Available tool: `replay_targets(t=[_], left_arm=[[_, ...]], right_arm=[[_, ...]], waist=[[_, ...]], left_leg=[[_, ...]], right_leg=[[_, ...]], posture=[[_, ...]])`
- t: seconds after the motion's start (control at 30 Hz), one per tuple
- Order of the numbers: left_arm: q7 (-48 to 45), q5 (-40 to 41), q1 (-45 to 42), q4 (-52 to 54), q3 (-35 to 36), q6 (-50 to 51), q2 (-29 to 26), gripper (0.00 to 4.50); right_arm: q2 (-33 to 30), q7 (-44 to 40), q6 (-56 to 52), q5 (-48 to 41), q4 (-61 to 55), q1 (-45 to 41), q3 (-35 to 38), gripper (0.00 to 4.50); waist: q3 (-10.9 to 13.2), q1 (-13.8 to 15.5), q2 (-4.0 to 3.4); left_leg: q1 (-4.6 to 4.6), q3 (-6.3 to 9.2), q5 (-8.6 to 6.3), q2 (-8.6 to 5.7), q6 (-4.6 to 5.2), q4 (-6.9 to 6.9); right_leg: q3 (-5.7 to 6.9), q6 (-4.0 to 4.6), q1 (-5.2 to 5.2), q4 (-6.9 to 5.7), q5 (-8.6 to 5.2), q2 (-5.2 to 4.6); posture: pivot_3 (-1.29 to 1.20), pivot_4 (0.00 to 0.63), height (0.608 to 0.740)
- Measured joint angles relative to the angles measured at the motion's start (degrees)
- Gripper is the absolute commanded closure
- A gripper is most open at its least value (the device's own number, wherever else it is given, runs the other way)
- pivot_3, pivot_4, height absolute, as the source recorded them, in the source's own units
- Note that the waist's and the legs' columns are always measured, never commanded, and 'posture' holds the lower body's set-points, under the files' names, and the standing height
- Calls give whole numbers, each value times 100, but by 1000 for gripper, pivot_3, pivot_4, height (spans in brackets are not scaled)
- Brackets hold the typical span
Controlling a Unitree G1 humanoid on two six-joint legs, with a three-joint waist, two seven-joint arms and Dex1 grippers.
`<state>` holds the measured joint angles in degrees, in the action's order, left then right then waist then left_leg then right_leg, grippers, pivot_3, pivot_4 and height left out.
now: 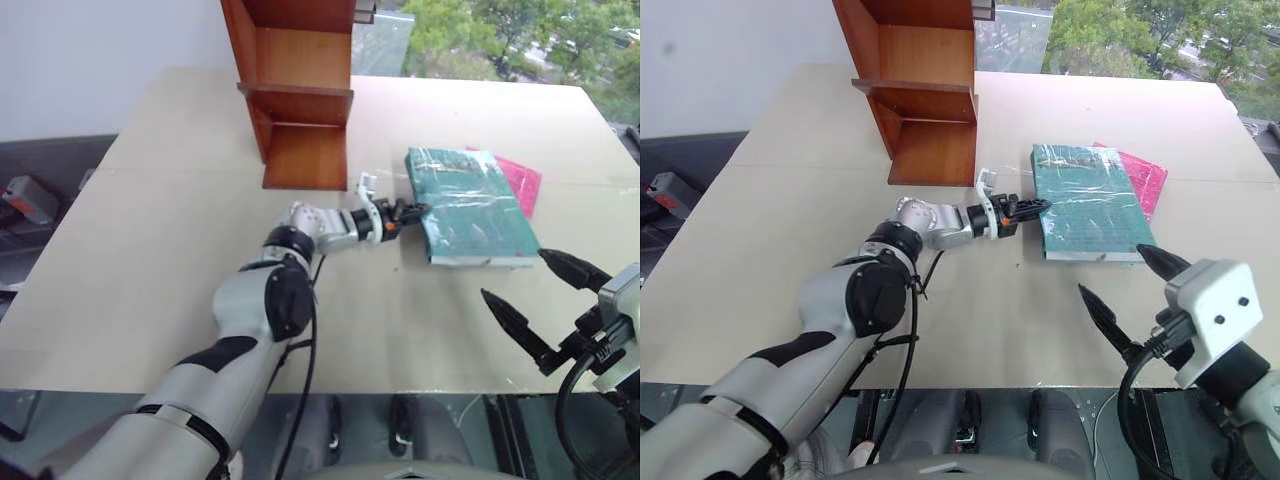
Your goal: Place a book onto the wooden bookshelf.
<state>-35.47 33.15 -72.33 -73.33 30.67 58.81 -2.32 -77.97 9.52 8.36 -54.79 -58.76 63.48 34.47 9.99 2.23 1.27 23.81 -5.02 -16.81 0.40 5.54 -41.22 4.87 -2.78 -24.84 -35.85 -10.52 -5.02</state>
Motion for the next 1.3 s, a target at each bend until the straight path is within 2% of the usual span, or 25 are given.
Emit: replay_targets(t=[0.1, 0.17, 0.23, 0.3, 0.33, 0.37, 0.4, 0.47, 0.53, 0.6, 0.73, 0.8, 0.9, 1.0, 1.07, 1.1, 1.2, 1.23, 1.27, 1.3], left_arm=[[-564, -8, 42, 890, -486, 257, -72, 4436], [-1096, -161, 348, 2402, -1303, -59, -93, 4436], [-1715, -428, 743, 4353, -2260, -945, -248, 4436], [-1948, -520, 742, 5004, -2556, -1426, -332, 4436], [-2089, -744, 737, 5327, -2810, -2007, -497, 4436], [-2294, -1232, 715, 5558, -3162, -3060, -853, 4436], [-2375, -1454, 699, 5597, -3253, -3536, -1014, 4436], [-2556, -2216, 590, 5514, -3593, -5305, -1568, 4436], [-2613, -2709, 265, 5046, -3765, -6500, -1959, 4436], [-2562, -3335, -388, 4056, -3911, -7626, -2560, 4436], [-2449, -4230, -1107, 3082, -4278, -8337, -3337, 4436], [-2271, -4937, -1402, 2501, -4638, -8381, -3684, 4436], [-2140, -5501, -1566, 2066, -4976, -8303, -3880, 4436], [-2313, -5770, -1879, 1826, -5189, -8126, -3845, 4436], [-2342, -5821, -1943, 1764, -5219, -8062, -3810, 4436], [-2484, -5881, -2015, 1621, -5282, -7822, -3667, 4436], [-2751, -5940, -2039, 1604, -5391, -7506, -3405, 4436], [-2893, -5914, -2040, 1621, -5373, -7322, -3399, 3674], [-3098, -5860, -2061, 1642, -5353, -7095, -3406, 3450], [-3298, -5816, -2062, 1653, -5324, -6887, -3414, 2991]], right_arm=[[-50, 18, -116, -84, 0, -244, -56, 0], [-27, 16, -145, -171, 1, -467, -83, 0], [84, -43, -160, -376, 3, -835, -69, 0], [169, -96, -162, -547, 3, -1039, 18, 0], [263, -185, -174, -714, 2, -1219, 85, 0], [413, -281, -210, -891, 1, -1406, 236, 0], [465, -307, -229, -952, -1, -1481, 291, 0], [642, -410, -446, -1113, 1, -1696, 383, 0], [759, -469, -689, -1208, 0, -1950, 402, 0], [913, -579, -1081, -1290, 5, -2433, 384, 0], [1005, -771, -1505, -1295, 117, -3107, 125, 0], [1035, -853, -1824, -1299, 190, -3510, -32, 0], [1065, -960, -2096, -1357, 279, -4011, -81, 0], [1079, -1178, -2336, -1327, 463, -4591, -275, 0], [1087, -1220, -2399, -1313, 523, -4676, -344, 0], [1076, -1403, -2595, -1136, 818, -5237, -770, 0], [1064, -1597, -2716, -883, 1112, -5884, -1031, 0], [1068, -1690, -2801, -810, 1203, -6097, -1138, 0], [1075, -1792, -2859, -737, 1287, -6275, -1184, 0], [1094, -1879, -2930, -664, 1373, -6444, -1227, 0]], waist=[[0, -1, 0], [4, -5, -1], [2, 0, -3], [1, 30, -6], [0, 29, -6], [0, 21, -7], [-3, 8, -12], [-3, -6, -13], [-3, 9, -13], [-2, 14, -10], [-2, 6, -9], [-2, 5, -9], [1, 26, 0], [-1, 11, 4], [-1, -1, 3], [-4, -25, 5], [-7, -22, -4], [-6, -23, -2], [-7, -40, -4], [-8, -62, -6]], left_leg=[[-1, 1, 1, 0, -1, 0], [0, 1, 1, 0, -4, 2], [-4, 5, 0, 2, -7, 6], [-3, 12, 1, 1, -8, 5], [-5, 10, 1, 1, -8, 4], [-8, 4, 1, 0, -8, 4], [-10, -1, 1, 1, -8, 5], [-14, -10, 1, 4, -8, 4], [-10, -7, 1, 4, -6, 0], [-6, -5, -1, 3, 0, -6], [-6, -17, -9, 1, 14, -6], [-4, -21, -12, 0, 20, -6], [3, -18, -15, 0, 24, -8], [-5, -32, -17, -1, 29, -15], [-6, -34, -18, 0, 30, -15], [-15, -38, -18, 5, 30, -16], [-13, -40, -17, 8, 31, -18], [-11, -40, -17, 12, 30, -20], [-9, -42, -17, 13, 30, -20], [-9, -45, -17, 13, 30, -20]], right_leg=[[-1, 2, 0, 0, 1, -1], [-22, 23, -1, 0, 14, -6], [-23, 26, 0, 3, 14, -8], [-15, 26, 4, 4, 14, -10], [-16, 26, 6, 6, 14, -10], [-20, 27, 6, 7, 15, -9], [-24, 28, 7, 6, 15, -6], [-35, 55, 6, 5, 3, -6], [-30, 57, 4, 3, 3, -6], [-21, 57, 4, 4, 4, -2], [-11, 51, 2, 5, 6, 3], [-11, 29, 1, 4, 16, 5], [-3, 23, 0, 5, 12, 4], [-13, 11, 4, 5, 6, 1], [-18, 1, 3, 4, 0, 0], [-21, 0, 5, -4, 0, 1], [-21, 15, 0, -11, -9, 0], [-21, 17, -2, -13, -8, 2], [-22, 27, -7, -14, -1, 3], [-23, 30, -7, -14, 2, 3]], posture=[[0, 150, 738], [0, 150, 738], [0, 150, 738], [0, 150, 738], [0, 150, 738], [0, 150, 738], [0, 150, 738], [0, 150, 738], [0, 150, 738], [0, 150, 738], [0, 150, 738], [0, 150, 738], [0, 150, 738], [0, 150, 738], [0, 150, 738], [0, 150, 738], [0, 150, 738], [0, 150, 738], [0, 150, 738], [0, 150, 738]])
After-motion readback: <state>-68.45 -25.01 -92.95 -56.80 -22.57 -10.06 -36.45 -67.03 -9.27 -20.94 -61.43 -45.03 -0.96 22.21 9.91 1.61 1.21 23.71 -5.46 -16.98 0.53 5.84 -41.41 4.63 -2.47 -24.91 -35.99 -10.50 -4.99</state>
